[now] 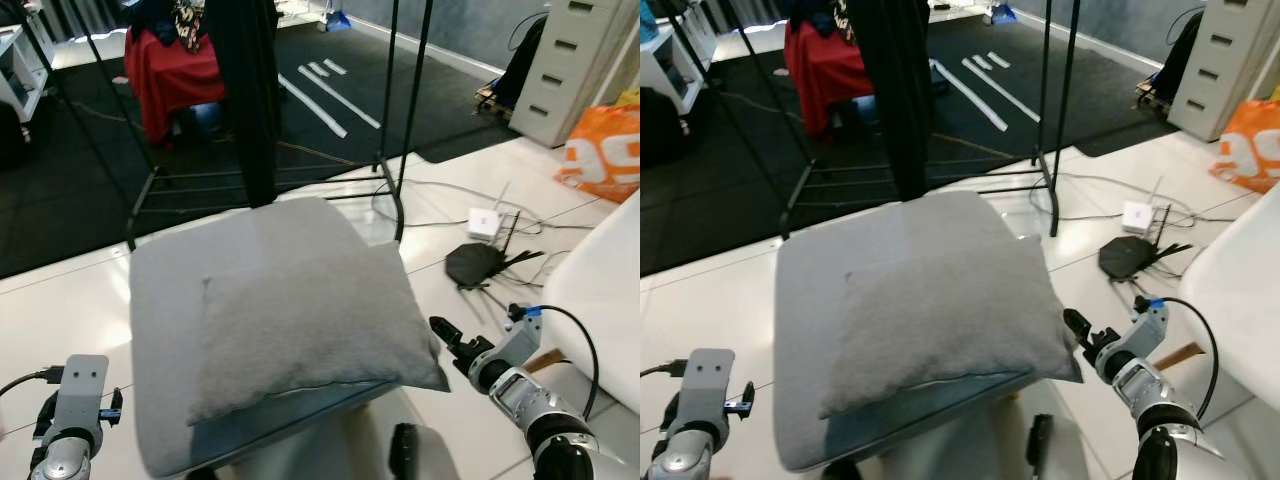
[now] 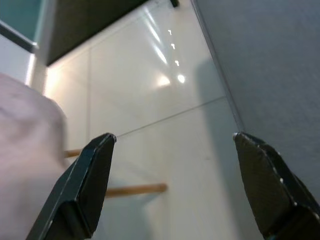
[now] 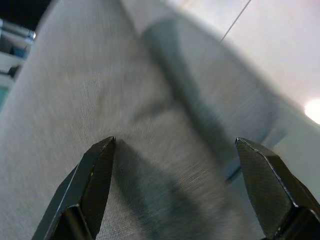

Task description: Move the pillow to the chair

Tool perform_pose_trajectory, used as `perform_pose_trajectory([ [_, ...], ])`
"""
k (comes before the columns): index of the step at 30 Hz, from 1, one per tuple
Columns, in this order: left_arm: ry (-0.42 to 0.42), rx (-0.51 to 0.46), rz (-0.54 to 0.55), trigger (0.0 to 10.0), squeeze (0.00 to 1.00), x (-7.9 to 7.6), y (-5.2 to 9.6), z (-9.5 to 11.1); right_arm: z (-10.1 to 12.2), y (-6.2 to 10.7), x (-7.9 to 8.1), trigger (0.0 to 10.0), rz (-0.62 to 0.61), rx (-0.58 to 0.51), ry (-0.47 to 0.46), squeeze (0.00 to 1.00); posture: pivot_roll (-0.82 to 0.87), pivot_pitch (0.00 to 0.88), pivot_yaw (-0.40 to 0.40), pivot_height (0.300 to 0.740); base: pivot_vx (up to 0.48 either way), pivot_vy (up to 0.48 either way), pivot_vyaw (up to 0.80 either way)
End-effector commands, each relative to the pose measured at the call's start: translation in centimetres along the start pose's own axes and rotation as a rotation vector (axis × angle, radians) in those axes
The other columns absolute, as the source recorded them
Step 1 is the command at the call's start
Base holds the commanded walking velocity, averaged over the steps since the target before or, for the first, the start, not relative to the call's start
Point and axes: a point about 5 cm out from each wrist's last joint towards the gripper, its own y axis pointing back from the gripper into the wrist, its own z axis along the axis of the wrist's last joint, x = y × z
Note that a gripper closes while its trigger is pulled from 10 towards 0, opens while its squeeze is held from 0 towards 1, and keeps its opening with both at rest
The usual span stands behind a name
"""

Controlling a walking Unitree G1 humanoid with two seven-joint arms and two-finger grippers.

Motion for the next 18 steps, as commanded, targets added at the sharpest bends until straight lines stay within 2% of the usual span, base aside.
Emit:
perform_pose_trajectory([
  [1,-0.009,-0.004,0.02,10.0,0.0,1.3,0.2,-0.1,-1.1,0.0,-0.1,10.0,0.007,0.018,-0.031,0.0,0.07,0.209,0.101,0.3,0.0,0.0,0.0],
  [8,-0.05,-0.075,0.032,10.0,0.0,3.4,0.4,1.2,-3.0,-0.7,1.2,10.0,0.062,0.079,-0.033,0.0,0.1,0.243,0.123,0.3,0.0,0.0,0.0],
  [13,-0.061,-0.089,0.032,10.0,0.0,3.8,0.5,1.4,-3.1,-0.9,1.6,10.0,0.08,0.086,-0.04,0.0,0.11,0.256,0.131,0.3,0.0,0.0,0.0],
  [15,-0.068,-0.098,0.029,10.0,0.0,4.0,0.7,1.6,-3.5,-0.9,1.7,10.0,0.081,0.137,0.014,0.0,0.11,0.261,0.133,0.3,0.0,0.0,0.0],
  [17,-0.068,-0.098,0.029,10.0,0.0,4.0,0.7,1.6,-3.5,-0.9,1.7,10.0,0.081,0.137,0.014,0.0,0.11,0.261,0.133,0.3,0.0,0.0,0.0],
  [18,-0.072,-0.101,0.025,10.0,0.0,4.1,0.7,1.7,-3.6,-1.0,1.8,10.0,0.068,0.161,0.061,0.0,0.12,0.271,0.136,0.3,0.0,0.0,0.0],
])
